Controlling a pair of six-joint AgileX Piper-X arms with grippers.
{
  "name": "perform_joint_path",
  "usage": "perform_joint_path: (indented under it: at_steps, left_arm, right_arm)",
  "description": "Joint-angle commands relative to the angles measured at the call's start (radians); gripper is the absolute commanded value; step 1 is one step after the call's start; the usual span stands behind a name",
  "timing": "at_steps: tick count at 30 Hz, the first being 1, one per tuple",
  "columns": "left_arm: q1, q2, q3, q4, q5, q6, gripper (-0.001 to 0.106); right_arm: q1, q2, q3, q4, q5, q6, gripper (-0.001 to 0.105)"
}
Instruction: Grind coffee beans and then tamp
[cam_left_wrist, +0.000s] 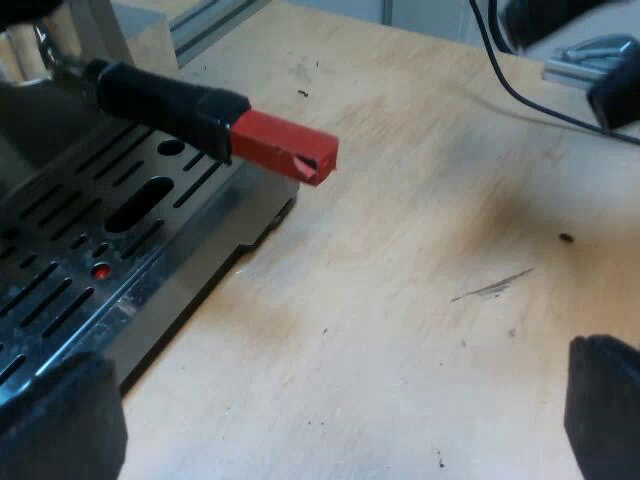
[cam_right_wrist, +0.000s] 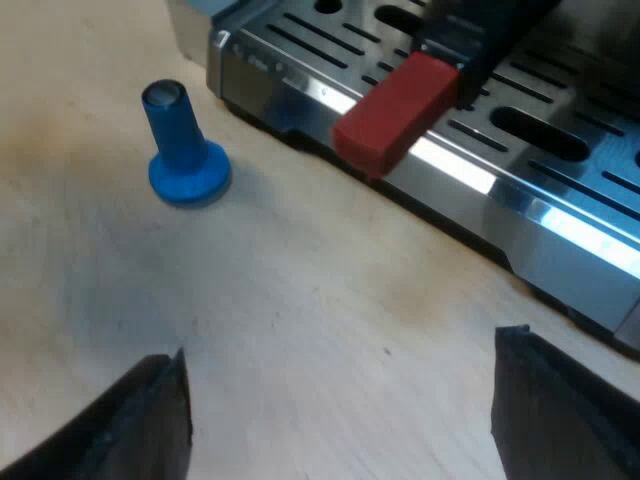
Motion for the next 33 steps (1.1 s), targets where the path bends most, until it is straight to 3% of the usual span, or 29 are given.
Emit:
perform_joint_path:
  at_steps: [1,4,9,17,21,28,33]
  left_arm:
    - [-0.005,-0.006,0.016,-0.034,0.013,-0.017,0.090]
    - [-0.005,-0.006,0.024,-0.039,0.034,-0.024,0.090]
    - [-0.005,-0.006,0.024,-0.039,0.060,-0.024,0.090]
    - [-0.005,-0.006,0.024,-0.033,0.060,-0.024,0.090]
    - [-0.005,-0.006,0.024,-0.030,0.060,-0.024,0.090]
    - [-0.005,-0.006,0.024,-0.030,0.066,-0.045,0.090]
    - [-0.005,-0.006,0.024,-0.030,0.066,-0.045,0.090]
  right_arm:
    - [0.055,0.035,0.033,-0.181,0.109,0.030,0.063]
    - [0.107,0.115,0.065,-0.299,0.169,0.039,0.061]
    - [0.140,0.260,0.069,-0.444,0.299,0.042,0.038]
    - [0.140,0.396,0.069,-0.572,0.396,0.120,0.035]
    - [0.138,0.514,0.069,-0.706,0.526,0.128,0.035]
    - [0.093,0.631,0.069,-0.841,0.523,0.128,0.019]
    - [0.065,0.668,0.069,-0.906,0.523,0.128,0.018]
